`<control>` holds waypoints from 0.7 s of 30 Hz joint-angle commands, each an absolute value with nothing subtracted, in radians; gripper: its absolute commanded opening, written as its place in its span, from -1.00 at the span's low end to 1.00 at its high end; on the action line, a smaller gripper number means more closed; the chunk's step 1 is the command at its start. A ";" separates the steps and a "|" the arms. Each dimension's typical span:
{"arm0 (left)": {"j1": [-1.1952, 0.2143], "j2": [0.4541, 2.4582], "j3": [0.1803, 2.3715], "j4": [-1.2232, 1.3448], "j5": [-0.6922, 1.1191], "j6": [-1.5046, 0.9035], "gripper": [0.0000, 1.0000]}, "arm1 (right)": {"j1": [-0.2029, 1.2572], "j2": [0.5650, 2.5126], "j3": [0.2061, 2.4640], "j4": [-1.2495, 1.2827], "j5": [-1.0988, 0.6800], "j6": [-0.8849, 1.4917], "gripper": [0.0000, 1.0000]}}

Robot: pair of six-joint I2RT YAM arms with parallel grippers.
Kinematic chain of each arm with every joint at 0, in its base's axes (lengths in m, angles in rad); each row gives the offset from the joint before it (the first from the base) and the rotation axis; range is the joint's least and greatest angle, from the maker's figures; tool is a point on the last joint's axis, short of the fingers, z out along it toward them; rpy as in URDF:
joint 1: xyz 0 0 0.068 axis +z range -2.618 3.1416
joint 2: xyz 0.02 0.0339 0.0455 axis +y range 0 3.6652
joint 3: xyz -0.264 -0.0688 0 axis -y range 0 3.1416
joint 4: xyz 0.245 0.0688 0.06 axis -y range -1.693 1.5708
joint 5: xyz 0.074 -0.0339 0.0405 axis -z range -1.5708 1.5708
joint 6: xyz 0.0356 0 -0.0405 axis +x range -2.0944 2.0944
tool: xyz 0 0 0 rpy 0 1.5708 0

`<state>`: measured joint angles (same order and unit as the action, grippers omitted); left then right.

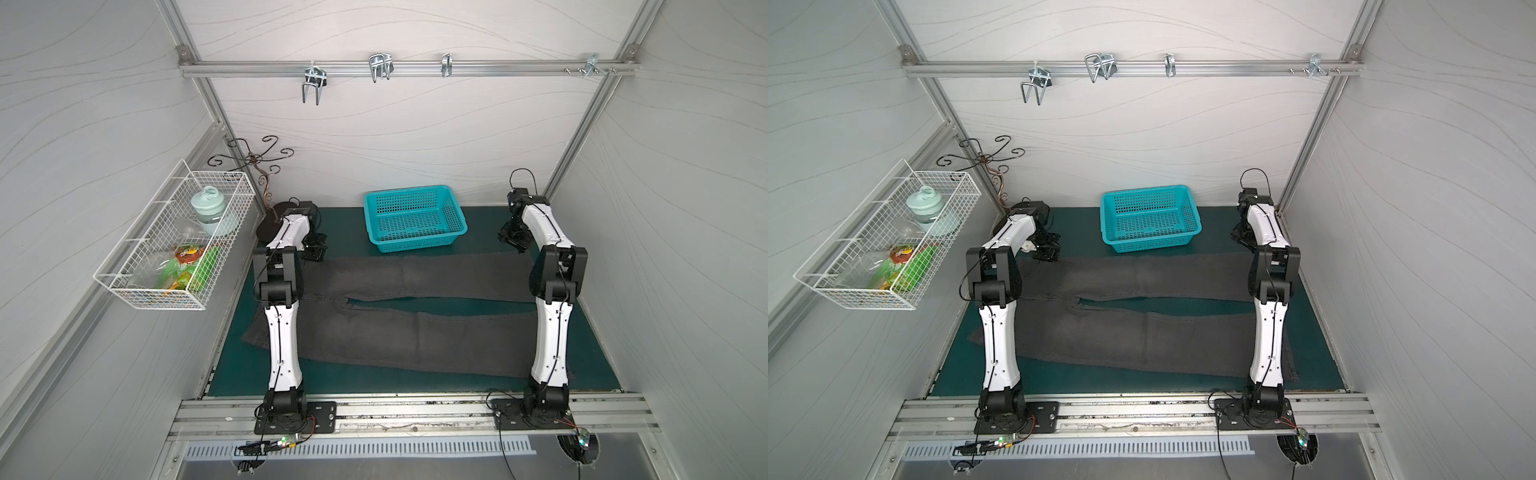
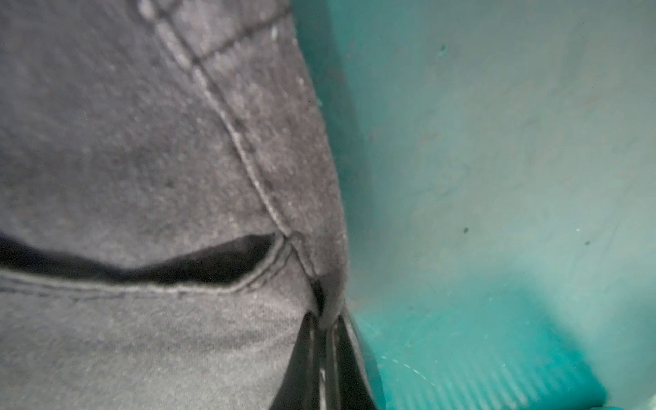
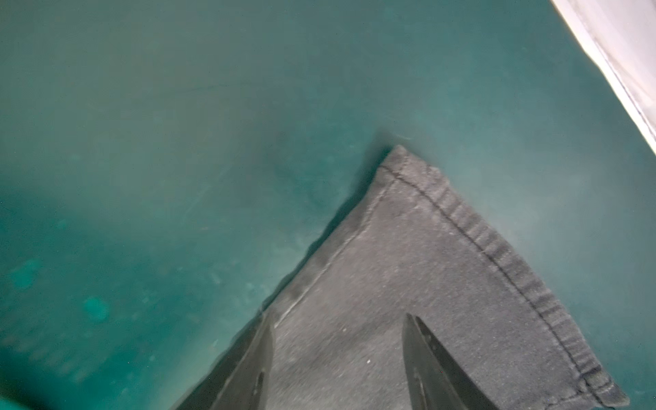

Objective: Roll up the long pants
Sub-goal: Fold the long pant at the center of the board.

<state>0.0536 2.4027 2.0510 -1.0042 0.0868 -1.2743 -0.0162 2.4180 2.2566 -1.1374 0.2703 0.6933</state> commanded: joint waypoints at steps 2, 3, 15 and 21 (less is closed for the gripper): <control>0.033 2.436 1.995 -0.986 0.111 -1.261 -1.00 | -0.032 2.464 2.299 -1.187 0.305 0.730 0.24; 0.032 2.438 1.995 -0.985 0.113 -1.260 -1.00 | -0.034 2.474 2.308 -1.187 0.305 0.731 0.24; 0.031 2.460 2.016 -0.989 0.117 -1.238 -1.00 | -0.054 2.595 2.427 -1.161 0.258 0.704 0.27; 0.031 2.474 2.036 -1.000 0.114 -1.233 -1.00 | -0.067 2.605 2.416 -1.147 0.241 0.687 0.06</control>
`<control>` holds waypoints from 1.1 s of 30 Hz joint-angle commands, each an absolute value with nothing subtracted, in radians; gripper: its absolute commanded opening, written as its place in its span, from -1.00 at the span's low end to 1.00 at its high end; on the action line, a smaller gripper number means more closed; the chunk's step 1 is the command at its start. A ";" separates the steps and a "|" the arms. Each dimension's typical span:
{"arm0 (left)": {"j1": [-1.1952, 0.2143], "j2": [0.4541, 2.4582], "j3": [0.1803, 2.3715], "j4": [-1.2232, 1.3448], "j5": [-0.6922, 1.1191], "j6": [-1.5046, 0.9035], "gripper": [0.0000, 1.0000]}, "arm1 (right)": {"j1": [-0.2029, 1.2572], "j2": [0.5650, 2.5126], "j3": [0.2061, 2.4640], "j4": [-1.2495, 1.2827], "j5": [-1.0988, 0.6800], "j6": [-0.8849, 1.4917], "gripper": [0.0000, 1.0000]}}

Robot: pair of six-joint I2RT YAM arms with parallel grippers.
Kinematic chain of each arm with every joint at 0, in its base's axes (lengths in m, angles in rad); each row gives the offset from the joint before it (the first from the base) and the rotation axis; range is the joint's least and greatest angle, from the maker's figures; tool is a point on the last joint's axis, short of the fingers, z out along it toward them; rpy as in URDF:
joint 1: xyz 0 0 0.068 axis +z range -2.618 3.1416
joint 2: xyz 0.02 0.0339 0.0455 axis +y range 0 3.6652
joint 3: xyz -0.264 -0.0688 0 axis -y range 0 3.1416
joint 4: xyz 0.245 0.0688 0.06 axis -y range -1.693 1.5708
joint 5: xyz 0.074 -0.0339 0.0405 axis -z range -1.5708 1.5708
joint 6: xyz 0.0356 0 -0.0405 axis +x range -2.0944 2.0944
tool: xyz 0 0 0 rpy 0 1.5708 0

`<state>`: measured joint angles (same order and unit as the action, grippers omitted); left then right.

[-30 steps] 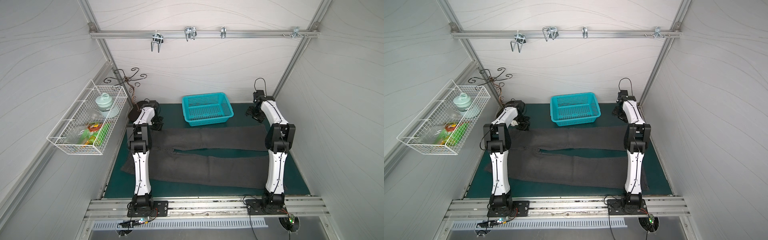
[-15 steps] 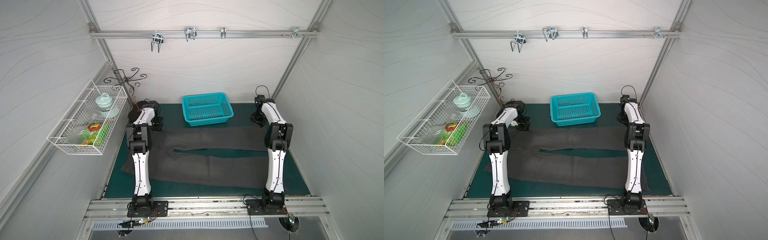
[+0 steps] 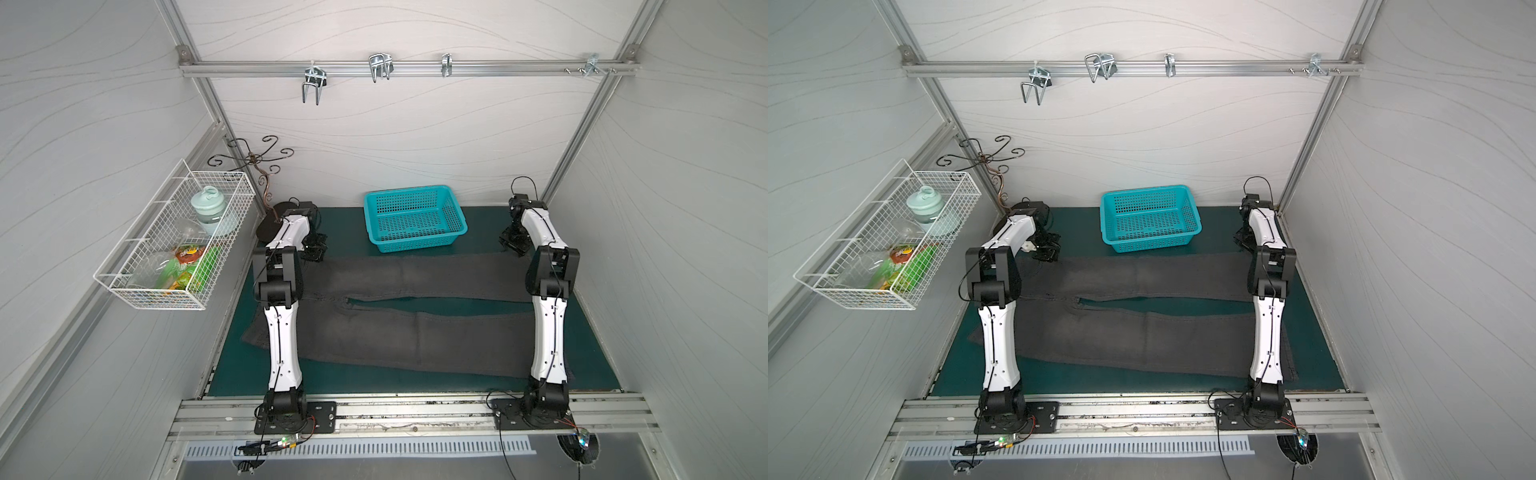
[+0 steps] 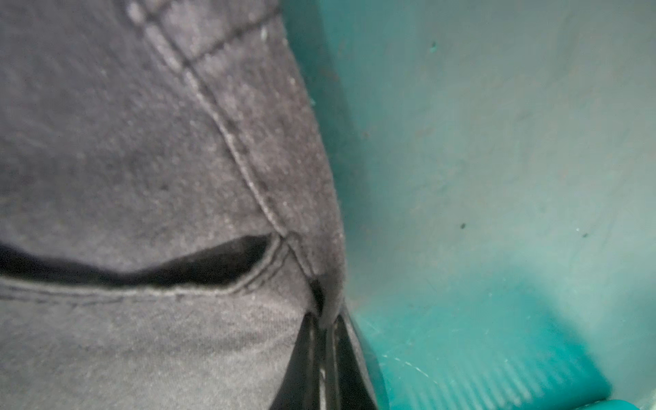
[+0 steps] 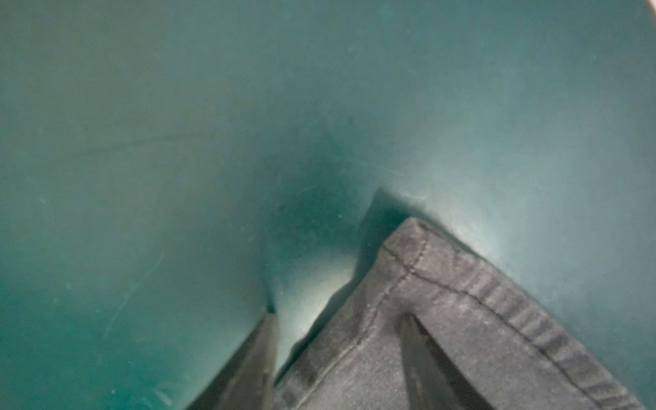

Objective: Roll up the long pants
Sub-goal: Fold the long pant at the center of the board.

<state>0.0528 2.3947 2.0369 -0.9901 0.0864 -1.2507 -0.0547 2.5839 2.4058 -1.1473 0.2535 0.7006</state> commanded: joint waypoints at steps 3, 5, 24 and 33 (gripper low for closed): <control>0.032 2.478 2.039 -1.003 0.115 -1.231 -1.00 | -0.073 2.608 2.410 -1.143 0.236 0.684 -0.11; 0.032 2.479 2.039 -1.004 0.114 -1.230 -1.00 | -0.078 2.610 2.410 -1.139 0.228 0.680 -0.22; 0.038 2.437 2.124 -1.003 0.113 -1.184 -1.00 | -0.145 2.479 2.330 -1.102 0.220 0.598 -1.00; 0.041 2.364 2.210 -1.066 0.115 -1.111 -1.00 | -0.172 2.350 2.246 -1.091 0.168 0.543 -1.00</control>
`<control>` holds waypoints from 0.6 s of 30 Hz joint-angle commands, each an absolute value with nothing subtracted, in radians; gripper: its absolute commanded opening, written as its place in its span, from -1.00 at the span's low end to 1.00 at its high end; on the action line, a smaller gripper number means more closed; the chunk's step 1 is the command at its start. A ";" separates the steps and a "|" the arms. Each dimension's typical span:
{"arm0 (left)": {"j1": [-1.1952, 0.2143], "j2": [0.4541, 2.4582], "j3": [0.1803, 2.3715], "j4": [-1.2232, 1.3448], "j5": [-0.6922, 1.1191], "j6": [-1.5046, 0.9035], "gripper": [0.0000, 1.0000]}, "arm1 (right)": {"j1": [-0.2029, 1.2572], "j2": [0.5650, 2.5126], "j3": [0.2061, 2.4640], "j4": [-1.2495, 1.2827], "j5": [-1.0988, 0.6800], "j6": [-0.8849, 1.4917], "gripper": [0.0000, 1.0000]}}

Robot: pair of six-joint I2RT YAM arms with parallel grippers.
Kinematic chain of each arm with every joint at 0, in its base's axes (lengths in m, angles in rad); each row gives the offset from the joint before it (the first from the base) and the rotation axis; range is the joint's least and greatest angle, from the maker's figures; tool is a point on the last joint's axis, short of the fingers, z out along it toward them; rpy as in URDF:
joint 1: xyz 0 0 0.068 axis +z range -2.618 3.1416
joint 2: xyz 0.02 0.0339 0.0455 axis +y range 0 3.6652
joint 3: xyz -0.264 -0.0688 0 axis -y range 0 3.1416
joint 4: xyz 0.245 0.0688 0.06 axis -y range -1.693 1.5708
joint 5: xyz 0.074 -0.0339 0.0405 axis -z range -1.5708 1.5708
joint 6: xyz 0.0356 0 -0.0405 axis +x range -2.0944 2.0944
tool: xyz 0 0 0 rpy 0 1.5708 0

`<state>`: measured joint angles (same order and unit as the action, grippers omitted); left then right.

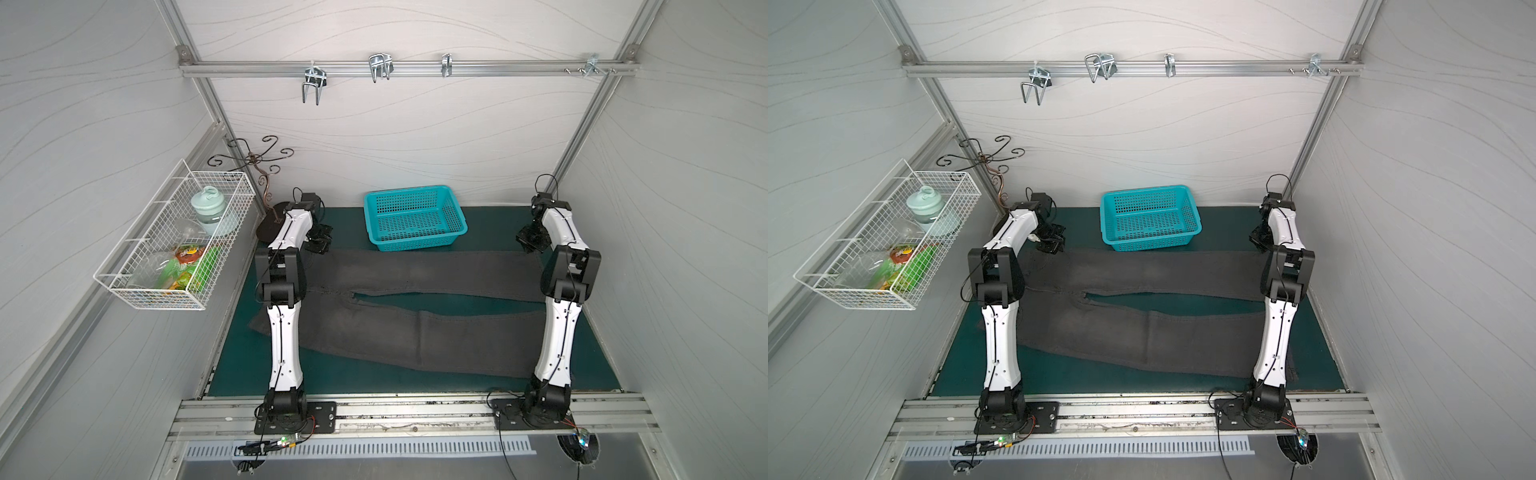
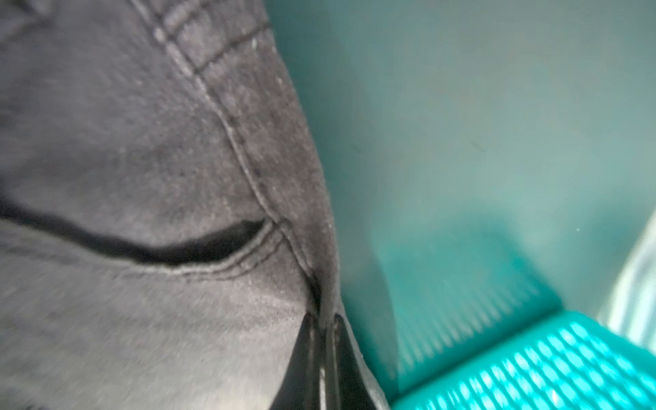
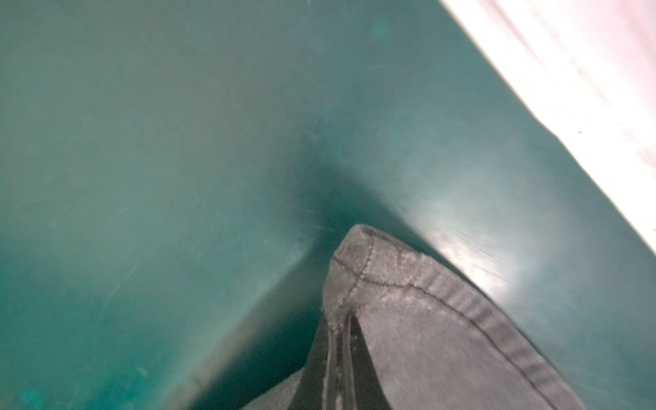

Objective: Roll up the long pants
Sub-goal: Fold the long pant at the center of the board.

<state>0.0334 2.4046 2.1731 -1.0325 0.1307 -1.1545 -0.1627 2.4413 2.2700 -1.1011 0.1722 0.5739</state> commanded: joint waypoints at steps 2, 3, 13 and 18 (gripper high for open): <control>0.041 2.336 2.200 -1.074 0.107 -1.092 -1.00 | -0.171 2.307 2.203 -1.082 0.156 0.532 -1.00; 0.043 2.321 2.190 -1.074 0.105 -1.083 -1.00 | -0.171 2.282 2.177 -1.075 0.150 0.524 -1.00; 0.060 2.116 2.014 -1.041 0.115 -1.006 -1.00 | -0.167 1.964 1.828 -1.019 0.075 0.476 -1.00; 0.063 2.009 1.927 -1.027 0.137 -0.967 -1.00 | -0.166 1.789 1.649 -1.003 0.062 0.456 -1.00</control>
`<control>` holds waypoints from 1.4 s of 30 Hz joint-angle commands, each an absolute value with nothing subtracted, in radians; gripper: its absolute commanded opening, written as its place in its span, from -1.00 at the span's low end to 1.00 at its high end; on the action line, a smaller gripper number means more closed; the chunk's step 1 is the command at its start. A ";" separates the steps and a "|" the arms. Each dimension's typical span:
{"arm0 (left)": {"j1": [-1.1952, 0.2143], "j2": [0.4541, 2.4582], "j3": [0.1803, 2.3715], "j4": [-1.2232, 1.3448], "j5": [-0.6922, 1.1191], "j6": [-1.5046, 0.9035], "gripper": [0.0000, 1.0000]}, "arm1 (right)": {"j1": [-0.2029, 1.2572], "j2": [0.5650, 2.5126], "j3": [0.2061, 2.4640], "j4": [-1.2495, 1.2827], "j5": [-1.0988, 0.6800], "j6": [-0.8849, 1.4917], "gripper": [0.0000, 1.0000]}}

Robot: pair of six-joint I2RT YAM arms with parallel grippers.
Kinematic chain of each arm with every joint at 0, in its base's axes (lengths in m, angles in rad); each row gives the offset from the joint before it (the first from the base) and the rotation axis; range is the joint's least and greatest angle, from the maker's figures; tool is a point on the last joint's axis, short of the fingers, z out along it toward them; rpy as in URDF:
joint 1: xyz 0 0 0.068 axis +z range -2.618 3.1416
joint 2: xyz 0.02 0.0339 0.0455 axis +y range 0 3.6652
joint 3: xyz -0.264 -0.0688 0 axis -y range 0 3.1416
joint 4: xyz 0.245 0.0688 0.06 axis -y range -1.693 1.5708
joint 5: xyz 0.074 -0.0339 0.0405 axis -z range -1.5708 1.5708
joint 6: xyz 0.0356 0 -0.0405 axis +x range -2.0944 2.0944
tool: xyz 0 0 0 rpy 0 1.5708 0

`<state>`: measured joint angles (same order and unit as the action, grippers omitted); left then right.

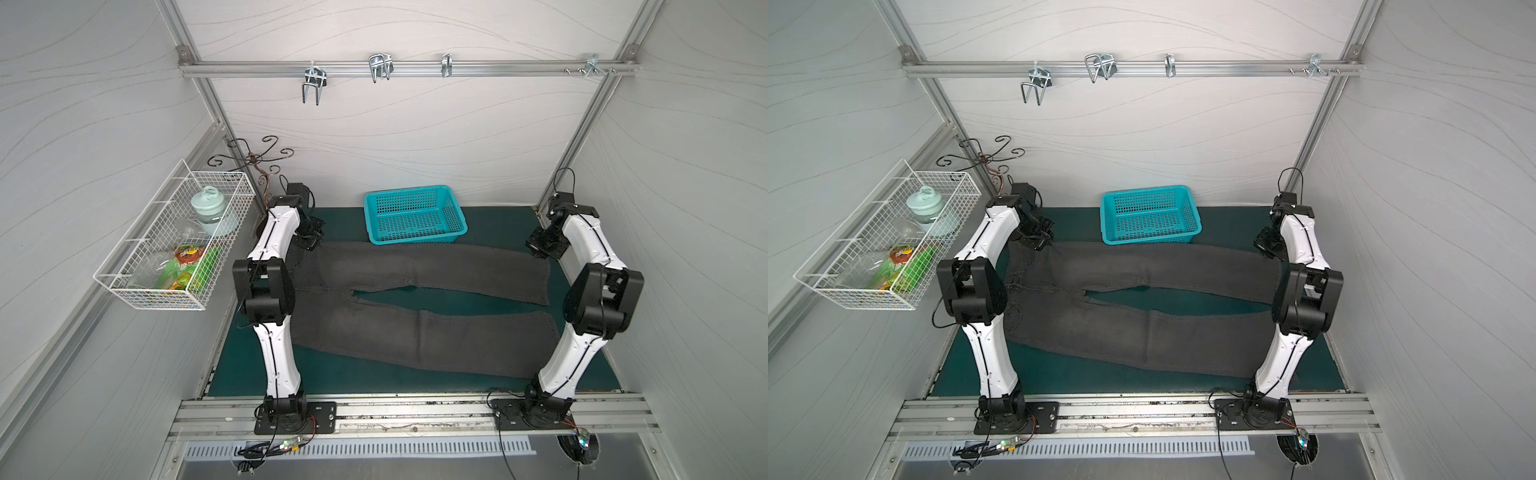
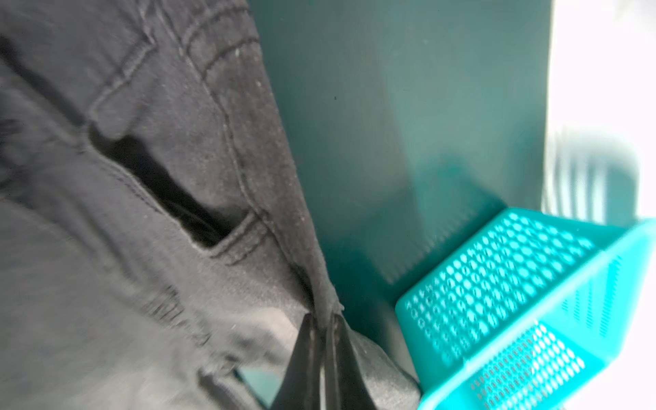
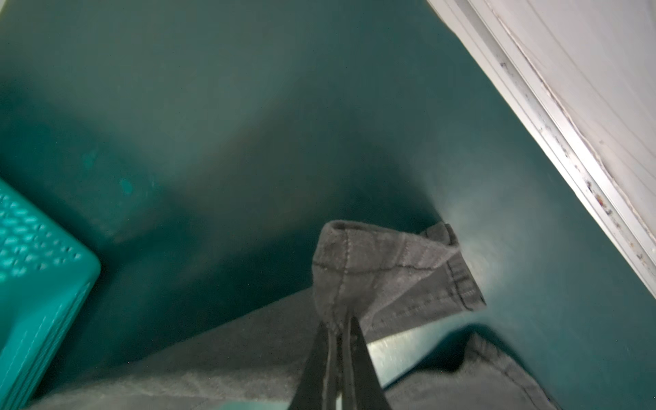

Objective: Roll up the long pants
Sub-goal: Fold the long pant at the center of the board.

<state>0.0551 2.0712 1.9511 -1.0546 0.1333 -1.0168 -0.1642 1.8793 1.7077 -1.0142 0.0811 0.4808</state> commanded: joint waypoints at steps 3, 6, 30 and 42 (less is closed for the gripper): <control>0.063 1.936 1.853 -1.014 0.152 -0.946 -1.00 | -0.168 1.693 1.558 -1.005 0.063 0.449 -1.00; 0.063 1.863 1.749 -1.010 0.160 -0.920 -1.00 | -0.170 1.609 1.491 -1.018 0.072 0.437 -1.00; 0.104 1.287 1.190 -1.115 0.080 -0.858 -1.00 | -0.273 1.230 1.187 -1.167 0.023 0.356 -1.00; 0.136 1.162 1.134 -1.212 0.028 -0.845 -1.00 | -0.345 1.088 1.124 -1.217 0.002 0.335 -1.00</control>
